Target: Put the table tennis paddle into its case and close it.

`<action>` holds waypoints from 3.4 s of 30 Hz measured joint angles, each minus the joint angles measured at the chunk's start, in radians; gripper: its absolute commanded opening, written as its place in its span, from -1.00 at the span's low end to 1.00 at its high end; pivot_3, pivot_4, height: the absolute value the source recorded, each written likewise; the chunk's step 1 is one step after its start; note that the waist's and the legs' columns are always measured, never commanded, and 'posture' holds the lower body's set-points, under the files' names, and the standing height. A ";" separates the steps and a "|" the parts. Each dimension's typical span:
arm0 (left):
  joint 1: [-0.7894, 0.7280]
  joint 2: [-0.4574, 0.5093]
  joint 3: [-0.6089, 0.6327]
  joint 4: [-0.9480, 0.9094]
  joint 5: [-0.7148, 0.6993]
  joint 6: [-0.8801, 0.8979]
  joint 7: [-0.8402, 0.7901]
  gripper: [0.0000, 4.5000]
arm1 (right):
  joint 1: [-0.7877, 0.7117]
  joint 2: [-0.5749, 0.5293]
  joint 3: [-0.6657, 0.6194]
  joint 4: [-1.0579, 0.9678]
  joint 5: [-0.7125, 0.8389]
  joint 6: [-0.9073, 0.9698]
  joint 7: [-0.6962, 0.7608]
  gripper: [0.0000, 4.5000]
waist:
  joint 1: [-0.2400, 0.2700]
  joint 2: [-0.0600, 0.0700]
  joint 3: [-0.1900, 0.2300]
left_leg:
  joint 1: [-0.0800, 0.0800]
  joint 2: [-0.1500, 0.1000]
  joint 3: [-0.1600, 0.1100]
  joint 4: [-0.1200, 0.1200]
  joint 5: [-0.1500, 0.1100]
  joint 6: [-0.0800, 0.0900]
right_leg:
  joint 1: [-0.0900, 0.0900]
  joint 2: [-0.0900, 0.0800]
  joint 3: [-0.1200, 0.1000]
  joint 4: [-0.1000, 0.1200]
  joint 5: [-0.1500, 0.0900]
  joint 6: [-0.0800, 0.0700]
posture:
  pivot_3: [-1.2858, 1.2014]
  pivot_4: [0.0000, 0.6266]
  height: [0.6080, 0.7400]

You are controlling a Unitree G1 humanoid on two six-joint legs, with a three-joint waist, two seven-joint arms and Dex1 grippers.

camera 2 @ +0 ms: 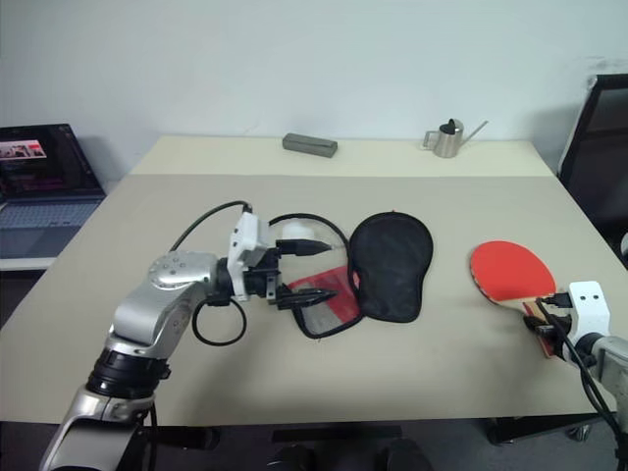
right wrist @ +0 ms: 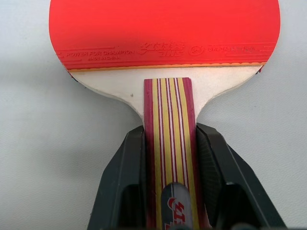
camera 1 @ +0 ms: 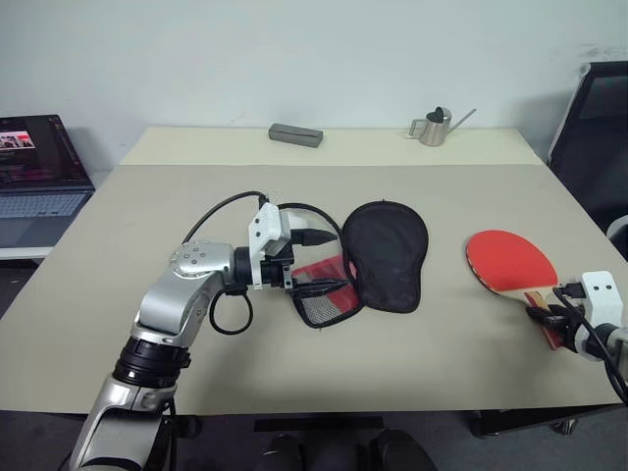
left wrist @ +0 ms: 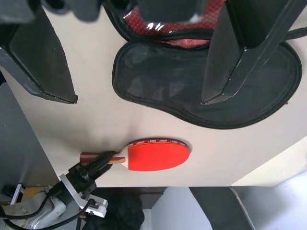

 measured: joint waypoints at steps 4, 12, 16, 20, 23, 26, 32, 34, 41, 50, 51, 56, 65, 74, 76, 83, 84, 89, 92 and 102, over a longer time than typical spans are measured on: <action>0.014 0.027 0.040 0.016 0.001 -0.008 0.014 1.00 | -0.023 0.023 0.006 0.000 -0.008 -0.003 -0.032 -0.52 | -0.006 -0.001 0.000 | 0.000 0.001 0.000 0.000 0.000 0.000 | 0.000 0.000 0.001 0.000 0.000 0.001 | 0.03 -0.52 1.00; 0.046 0.102 0.132 0.084 0.018 -0.044 0.040 1.00 | -0.167 0.042 0.000 -0.044 -0.001 0.091 -0.131 -0.52 | -0.010 0.005 0.003 | -0.004 0.000 0.001 -0.001 0.000 0.000 | -0.005 0.000 0.002 0.001 0.001 0.001 | 0.03 -0.52 1.00; 0.049 0.115 0.156 0.104 0.019 -0.063 0.041 1.00 | -0.270 0.054 0.008 -0.162 0.038 0.188 -0.161 -0.52 | -0.010 0.005 0.003 | -0.009 0.000 0.000 -0.002 0.000 0.000 | -0.012 0.000 0.001 0.003 0.003 -0.004 | 0.03 -0.52 1.00; 0.069 0.126 0.171 0.109 0.018 -0.066 0.041 1.00 | -0.366 0.155 0.049 -0.307 0.088 0.330 -0.229 -0.52 | -0.015 0.005 0.003 | -0.015 0.001 -0.001 -0.002 0.000 0.000 | -0.016 0.000 -0.001 0.002 0.003 -0.005 | 0.03 -0.52 1.00; 0.076 0.140 0.187 0.110 0.017 -0.067 0.042 1.00 | -0.399 0.287 0.103 -0.393 0.111 0.450 -0.300 -0.52 | -0.013 0.005 0.003 | -0.015 0.000 -0.002 -0.002 0.000 0.000 | -0.016 0.000 -0.001 0.002 0.003 -0.005 | 0.03 -0.52 1.00; 0.080 0.143 0.196 0.109 0.017 -0.067 0.044 1.00 | -0.418 0.422 0.157 -0.431 0.115 0.547 -0.376 -0.52 | -0.012 0.005 0.003 | -0.016 0.000 -0.002 -0.002 0.000 0.000 | -0.016 -0.001 -0.001 0.002 0.003 -0.005 | 0.03 -0.52 1.00; 0.087 0.143 0.196 0.108 0.016 -0.067 0.051 1.00 | -0.471 0.562 0.209 -0.439 0.072 0.589 -0.479 -0.52 | -0.009 0.005 0.003 | -0.017 -0.001 -0.002 -0.001 0.000 0.000 | -0.018 -0.001 -0.001 0.003 0.003 -0.005 | 0.03 -0.52 1.00; 0.089 0.143 0.196 0.107 0.016 -0.067 0.052 1.00 | -0.481 0.588 0.223 -0.429 0.046 0.588 -0.503 -0.52 | -0.011 0.005 0.003 | -0.017 -0.001 -0.001 -0.002 0.000 0.000 | -0.020 -0.001 -0.001 0.004 0.003 -0.005 | 0.03 -0.52 1.00; 0.107 0.142 0.196 0.102 0.015 -0.067 0.062 1.00 | -0.463 0.605 0.272 -0.386 -0.014 0.557 -0.523 -0.52 | -0.017 0.005 0.003 | -0.018 0.000 -0.001 -0.002 0.000 0.000 | -0.021 -0.001 0.000 0.005 0.003 -0.005 | 0.03 -0.52 1.00; 0.107 0.134 0.194 0.087 0.015 -0.067 0.064 1.00 | -0.460 0.633 0.320 -0.298 -0.074 0.485 -0.524 -0.52 | -0.020 0.005 0.003 | -0.018 0.000 -0.001 -0.002 0.000 0.000 | -0.021 -0.001 0.000 0.006 0.003 -0.005 | 0.03 -0.52 1.00; 0.107 0.132 0.194 0.087 0.015 -0.067 0.064 1.00 | -0.460 0.635 0.321 -0.287 -0.077 0.477 -0.524 -0.52 | -0.020 0.005 0.003 | -0.018 0.000 -0.001 -0.001 0.000 0.000 | -0.021 -0.001 0.000 0.006 0.003 -0.005 | 0.03 -0.52 1.00; 0.107 0.122 0.193 0.084 0.015 -0.067 0.066 1.00 | -0.461 0.637 0.325 -0.239 -0.107 0.435 -0.522 -0.52 | -0.020 0.005 0.003 | -0.018 0.000 0.000 -0.001 0.000 0.000 | -0.021 -0.001 0.000 0.006 0.003 -0.005 | 0.03 -0.52 1.00; 0.107 0.118 0.193 0.081 0.015 -0.067 0.069 1.00 | -0.461 0.627 0.348 -0.212 -0.150 0.387 -0.518 -0.52 | -0.020 0.005 0.003 | -0.018 0.000 0.000 -0.001 0.000 0.000 | -0.021 -0.001 0.000 0.006 0.003 -0.005 | 0.03 -0.52 1.00; 0.107 0.117 0.193 0.081 0.015 -0.067 0.070 1.00 | -0.461 0.637 0.338 -0.214 -0.151 0.372 -0.518 0.49 | -0.020 0.005 0.003 | -0.017 0.000 -0.001 -0.001 0.000 0.000 | -0.021 0.000 0.000 0.006 0.003 -0.005 | 0.03 -0.52 1.00; 0.107 0.116 0.193 0.081 0.015 -0.067 0.070 1.00 | -0.461 0.658 0.324 -0.251 -0.144 0.405 -0.519 0.49 | -0.020 0.005 0.003 | -0.018 0.000 -0.001 -0.001 0.000 0.000 | -0.022 0.000 0.000 0.006 0.003 -0.005 | 0.03 -0.52 1.00; 0.107 0.116 0.193 0.079 0.013 -0.066 0.066 1.00 | -0.469 0.647 0.214 -0.487 -0.046 0.589 -0.447 0.49 | -0.019 0.005 0.003 | -0.018 0.000 -0.001 -0.001 0.000 0.000 | -0.021 -0.001 0.000 0.006 0.003 -0.005 | 0.03 -0.52 1.00; 0.107 0.115 0.193 0.078 0.011 -0.065 0.063 1.00 | -0.469 0.616 0.204 -0.508 -0.024 0.597 -0.412 0.49 | -0.019 0.005 0.003 | -0.018 0.000 -0.001 -0.001 0.000 0.000 | -0.021 0.000 0.000 0.006 0.003 -0.005 | 0.03 -0.52 1.00; 0.113 0.107 0.191 0.048 -0.042 -0.027 0.035 1.00 | -0.411 0.350 0.199 -0.537 0.085 0.556 -0.191 0.49 | -0.017 0.005 0.003 | -0.018 0.000 -0.001 -0.001 0.000 0.000 | -0.021 -0.001 -0.001 0.005 0.003 -0.005 | 0.03 -0.52 1.00; 0.123 0.106 0.188 -0.008 -0.105 0.025 -0.007 1.00 | -0.338 0.207 0.208 -0.520 0.141 0.516 -0.048 0.49 | -0.017 0.005 0.003 | -0.018 0.000 -0.001 -0.001 0.000 0.000 | -0.021 -0.001 -0.001 0.005 0.003 -0.005 | 0.03 -0.52 1.00; 0.084 0.110 0.161 -0.043 -0.144 0.072 -0.050 1.00 | -0.269 -0.089 0.354 -0.347 0.090 0.164 0.228 0.49 | -0.019 0.005 0.003 | -0.014 0.000 0.000 0.000 0.000 0.000 | -0.016 0.000 -0.001 0.005 0.003 -0.005 | 0.03 -0.52 1.00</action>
